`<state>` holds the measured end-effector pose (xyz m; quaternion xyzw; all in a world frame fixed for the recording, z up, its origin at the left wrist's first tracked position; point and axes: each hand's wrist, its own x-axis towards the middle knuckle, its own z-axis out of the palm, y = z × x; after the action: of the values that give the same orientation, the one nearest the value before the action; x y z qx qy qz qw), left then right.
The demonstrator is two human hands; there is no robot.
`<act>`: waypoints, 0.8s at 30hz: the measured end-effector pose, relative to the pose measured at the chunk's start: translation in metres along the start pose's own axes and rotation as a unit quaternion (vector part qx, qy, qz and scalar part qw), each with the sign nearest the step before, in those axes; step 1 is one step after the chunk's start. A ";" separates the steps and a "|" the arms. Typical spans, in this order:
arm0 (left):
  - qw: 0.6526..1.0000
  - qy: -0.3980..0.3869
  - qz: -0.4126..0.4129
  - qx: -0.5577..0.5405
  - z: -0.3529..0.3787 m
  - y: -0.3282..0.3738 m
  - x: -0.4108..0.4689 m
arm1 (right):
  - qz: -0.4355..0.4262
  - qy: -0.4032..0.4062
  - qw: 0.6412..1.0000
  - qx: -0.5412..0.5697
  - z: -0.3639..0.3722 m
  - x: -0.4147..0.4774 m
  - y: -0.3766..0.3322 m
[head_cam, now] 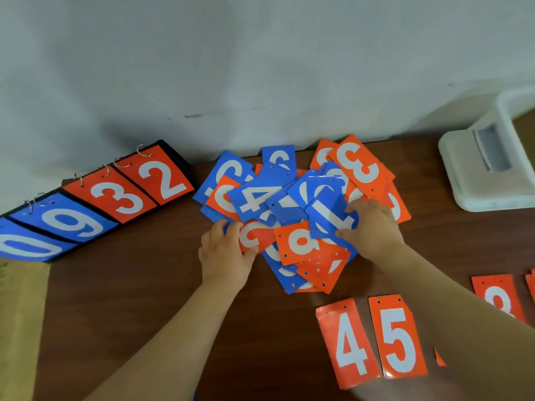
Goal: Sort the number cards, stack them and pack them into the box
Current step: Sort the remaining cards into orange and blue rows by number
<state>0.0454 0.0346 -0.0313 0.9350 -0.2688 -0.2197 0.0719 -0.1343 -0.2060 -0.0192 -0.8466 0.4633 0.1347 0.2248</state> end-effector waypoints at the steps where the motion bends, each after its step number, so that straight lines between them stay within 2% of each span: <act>1: 1.000 -0.004 0.016 0.021 0.001 -0.002 -0.002 | 0.001 0.005 1.000 -0.003 0.001 -0.001 0.000; 4: 0.996 -0.016 0.057 0.072 0.007 -0.010 -0.015 | 0.007 0.022 1.000 -0.010 0.002 -0.007 -0.003; 10: 0.994 -0.032 0.050 0.092 0.011 -0.026 -0.044 | 0.016 0.018 0.998 0.063 0.009 -0.016 -0.002; 14: 0.997 -0.025 0.056 0.054 0.003 -0.028 -0.041 | 0.010 -0.002 0.992 0.128 0.012 -0.023 0.001; 21: 0.996 -0.083 0.017 0.008 -0.016 -0.017 -0.021 | -0.002 -0.005 0.973 0.229 0.017 -0.048 0.002; 24: 0.994 -0.087 0.009 -0.073 -0.014 -0.013 -0.027 | -0.009 -0.009 0.968 0.253 0.018 -0.059 -0.001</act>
<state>0.0374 0.0608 -0.0117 0.9022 -0.2658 -0.3185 0.1178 -0.1653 -0.1535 -0.0081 -0.7652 0.4729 0.0188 0.4365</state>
